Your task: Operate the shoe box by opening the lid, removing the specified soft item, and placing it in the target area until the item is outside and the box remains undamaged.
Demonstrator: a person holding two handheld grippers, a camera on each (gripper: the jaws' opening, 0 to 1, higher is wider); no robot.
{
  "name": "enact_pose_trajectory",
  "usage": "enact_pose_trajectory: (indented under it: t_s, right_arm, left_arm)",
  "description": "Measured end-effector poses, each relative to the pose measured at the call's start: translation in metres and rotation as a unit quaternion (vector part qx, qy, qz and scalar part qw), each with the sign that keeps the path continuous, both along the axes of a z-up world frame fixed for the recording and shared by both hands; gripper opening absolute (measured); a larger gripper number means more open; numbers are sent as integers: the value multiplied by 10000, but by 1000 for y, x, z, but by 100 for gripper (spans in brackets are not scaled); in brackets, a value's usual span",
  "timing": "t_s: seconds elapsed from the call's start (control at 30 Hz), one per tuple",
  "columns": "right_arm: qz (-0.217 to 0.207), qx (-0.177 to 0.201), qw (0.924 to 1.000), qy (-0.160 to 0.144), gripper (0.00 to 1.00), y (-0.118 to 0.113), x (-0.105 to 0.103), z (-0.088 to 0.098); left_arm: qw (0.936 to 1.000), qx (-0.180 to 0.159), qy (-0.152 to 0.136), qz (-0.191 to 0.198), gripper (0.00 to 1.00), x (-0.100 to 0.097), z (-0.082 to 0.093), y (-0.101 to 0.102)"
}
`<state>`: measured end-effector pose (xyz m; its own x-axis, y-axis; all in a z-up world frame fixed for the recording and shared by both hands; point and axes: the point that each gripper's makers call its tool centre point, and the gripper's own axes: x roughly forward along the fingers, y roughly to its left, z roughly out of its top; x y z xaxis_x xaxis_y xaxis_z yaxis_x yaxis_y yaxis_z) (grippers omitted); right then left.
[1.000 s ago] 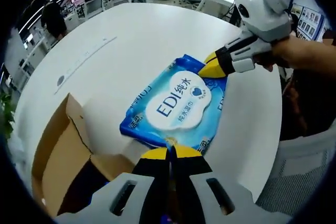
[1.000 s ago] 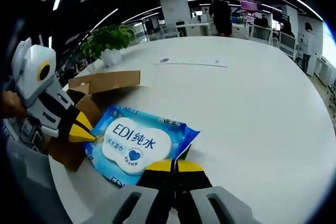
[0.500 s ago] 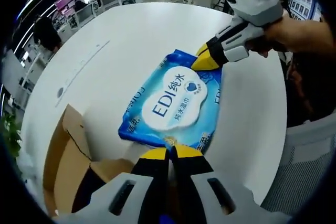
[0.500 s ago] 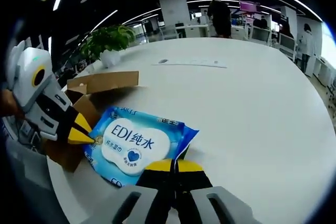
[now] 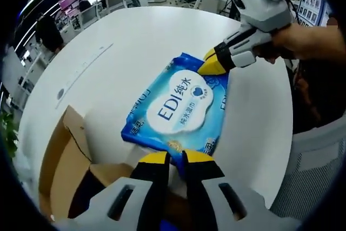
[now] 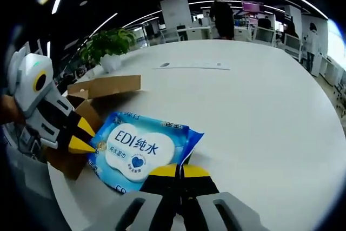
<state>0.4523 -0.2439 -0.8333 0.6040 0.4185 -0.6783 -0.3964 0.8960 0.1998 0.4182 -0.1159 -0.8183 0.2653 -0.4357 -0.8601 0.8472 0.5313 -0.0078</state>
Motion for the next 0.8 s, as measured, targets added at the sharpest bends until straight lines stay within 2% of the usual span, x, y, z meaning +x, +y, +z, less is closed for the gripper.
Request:
enact_pose_trajectory:
  t_s: [0.23, 0.47, 0.8]
  right_arm:
    - [5, -25, 10000, -31, 0, -1, 0, 1]
    - [80, -11, 9999, -133, 0, 0, 4, 3]
    - [17, 29, 9999, -114, 0, -1, 7, 0]
  left_arm:
    - [9997, -148, 201, 63, 21, -5, 5, -2]
    - [9994, -300, 43, 142, 23, 1, 17, 2]
    - [9972, -713, -100, 187, 27, 5, 41, -7]
